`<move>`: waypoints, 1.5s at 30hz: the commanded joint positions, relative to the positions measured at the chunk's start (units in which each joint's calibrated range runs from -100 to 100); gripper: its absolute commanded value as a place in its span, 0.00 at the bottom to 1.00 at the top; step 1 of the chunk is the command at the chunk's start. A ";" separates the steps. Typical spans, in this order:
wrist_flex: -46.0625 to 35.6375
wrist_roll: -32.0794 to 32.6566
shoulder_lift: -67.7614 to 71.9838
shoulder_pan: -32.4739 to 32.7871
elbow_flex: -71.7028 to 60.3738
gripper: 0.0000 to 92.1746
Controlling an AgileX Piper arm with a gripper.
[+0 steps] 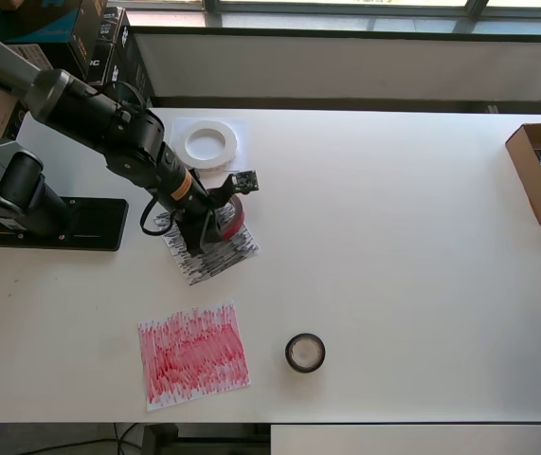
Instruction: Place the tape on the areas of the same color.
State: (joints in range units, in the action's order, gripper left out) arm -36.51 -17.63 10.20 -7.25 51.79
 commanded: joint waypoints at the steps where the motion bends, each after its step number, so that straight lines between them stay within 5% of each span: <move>1: -0.02 0.28 0.37 -1.58 -0.49 0.01; 30: -0.02 0.20 0.09 -3.87 3.41 0.03; 40: -0.02 0.36 0.27 -3.95 3.23 0.50; 45: -0.02 0.36 0.09 -3.87 3.23 0.56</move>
State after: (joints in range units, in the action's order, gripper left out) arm -36.58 -17.48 10.71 -11.42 55.12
